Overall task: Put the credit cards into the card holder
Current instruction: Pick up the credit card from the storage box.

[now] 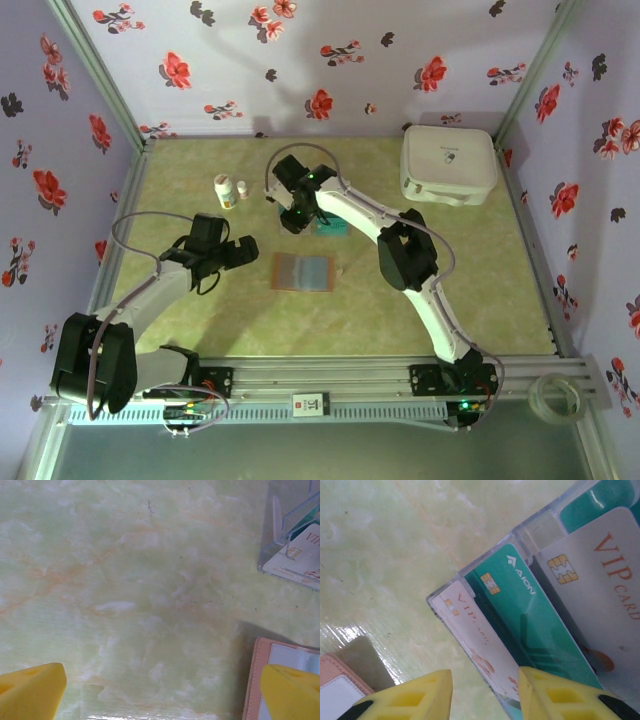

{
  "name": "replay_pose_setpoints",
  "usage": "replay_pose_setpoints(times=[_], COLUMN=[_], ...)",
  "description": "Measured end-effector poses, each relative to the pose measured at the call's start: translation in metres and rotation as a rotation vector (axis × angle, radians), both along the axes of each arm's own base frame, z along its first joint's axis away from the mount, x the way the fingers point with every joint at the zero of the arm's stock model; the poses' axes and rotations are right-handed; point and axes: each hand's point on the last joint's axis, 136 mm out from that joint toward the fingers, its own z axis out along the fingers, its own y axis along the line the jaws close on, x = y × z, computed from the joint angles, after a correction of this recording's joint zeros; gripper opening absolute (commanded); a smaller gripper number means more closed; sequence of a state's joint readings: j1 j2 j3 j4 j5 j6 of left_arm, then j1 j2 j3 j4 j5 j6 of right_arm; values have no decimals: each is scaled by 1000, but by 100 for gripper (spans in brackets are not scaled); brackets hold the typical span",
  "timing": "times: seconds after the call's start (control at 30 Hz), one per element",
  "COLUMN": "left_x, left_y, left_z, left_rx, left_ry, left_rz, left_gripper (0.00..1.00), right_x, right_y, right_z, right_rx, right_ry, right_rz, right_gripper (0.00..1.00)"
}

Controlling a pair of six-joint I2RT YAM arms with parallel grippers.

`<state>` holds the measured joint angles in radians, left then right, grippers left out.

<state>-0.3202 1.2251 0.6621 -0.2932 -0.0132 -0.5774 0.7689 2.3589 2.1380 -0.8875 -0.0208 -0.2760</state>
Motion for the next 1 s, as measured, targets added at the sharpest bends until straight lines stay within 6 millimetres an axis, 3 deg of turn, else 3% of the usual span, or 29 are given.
replay_pose_setpoints(times=[0.17,1.0], left_x=[0,-4], left_y=[-1,-2], left_z=[0,-4], left_rx=[-6,-21], left_ry=[2,17], left_rz=[-5,4], left_gripper=[100,100], right_x=[2,3], right_y=[-2,0], right_z=[-7,-6], right_rx=[-35,-126], right_ry=[-21,-112], right_rz=[11,56], right_gripper=[39,36])
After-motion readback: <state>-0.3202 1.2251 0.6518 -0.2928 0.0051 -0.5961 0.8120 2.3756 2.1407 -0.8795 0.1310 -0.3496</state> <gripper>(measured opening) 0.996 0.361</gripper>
